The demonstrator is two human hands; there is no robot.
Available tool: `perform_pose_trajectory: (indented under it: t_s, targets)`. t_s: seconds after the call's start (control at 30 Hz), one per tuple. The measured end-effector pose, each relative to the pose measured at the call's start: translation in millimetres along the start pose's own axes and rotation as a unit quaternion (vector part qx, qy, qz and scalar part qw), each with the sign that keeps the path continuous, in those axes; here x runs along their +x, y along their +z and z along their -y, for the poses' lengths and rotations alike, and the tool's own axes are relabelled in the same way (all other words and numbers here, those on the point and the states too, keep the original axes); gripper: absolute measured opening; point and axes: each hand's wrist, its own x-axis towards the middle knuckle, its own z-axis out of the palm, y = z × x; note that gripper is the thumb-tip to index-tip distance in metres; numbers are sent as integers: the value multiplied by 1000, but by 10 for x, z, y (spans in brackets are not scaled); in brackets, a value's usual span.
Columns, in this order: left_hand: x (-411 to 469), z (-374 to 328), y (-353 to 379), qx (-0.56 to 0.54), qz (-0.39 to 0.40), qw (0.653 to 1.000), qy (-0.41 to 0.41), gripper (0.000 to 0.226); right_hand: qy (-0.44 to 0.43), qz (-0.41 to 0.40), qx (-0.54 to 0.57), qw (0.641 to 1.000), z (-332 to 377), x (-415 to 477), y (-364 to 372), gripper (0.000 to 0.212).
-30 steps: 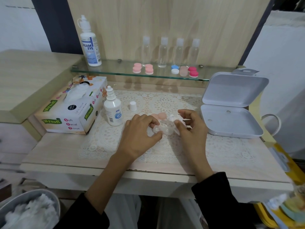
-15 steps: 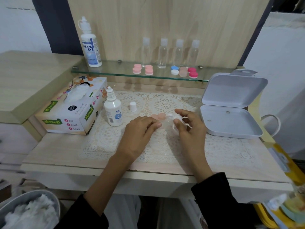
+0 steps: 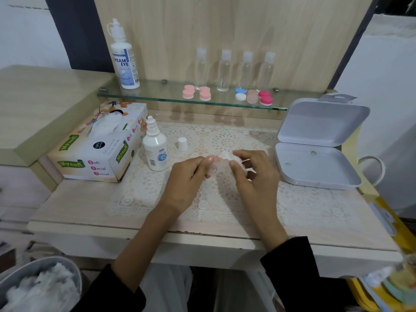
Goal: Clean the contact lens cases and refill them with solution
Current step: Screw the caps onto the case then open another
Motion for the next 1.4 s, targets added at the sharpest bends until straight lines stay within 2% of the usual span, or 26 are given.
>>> perform_pose_trajectory:
  t_s: [0.2,0.37,0.63,0.8,1.1,1.27,1.4]
  targets:
    - [21,22,-9,2,0,1000,-10,31,-55,24,-62,996,-68,-18,72,12]
    - [26,41,-4,11,14,1000,-3,37,-142,87,-83,982,-41,-53,128,11]
    - [38,81,0,23,11,1000,9,37,-170,113,-62,977,-5,-66,110,15]
    - [23,58,11,28,15,999,26,38,-151,88,-94,980,19,-88,115,17]
    - [18,41,23,44,19,998,51,35,-96,51,-52,993,34,-78,91,15]
    - [15,38,21,59,10,997,41,35,-81,25,-71,994,24,-69,81,6]
    - [15,37,14,63,0,998,23,33,-36,-7,-71,997,-10,-45,50,10]
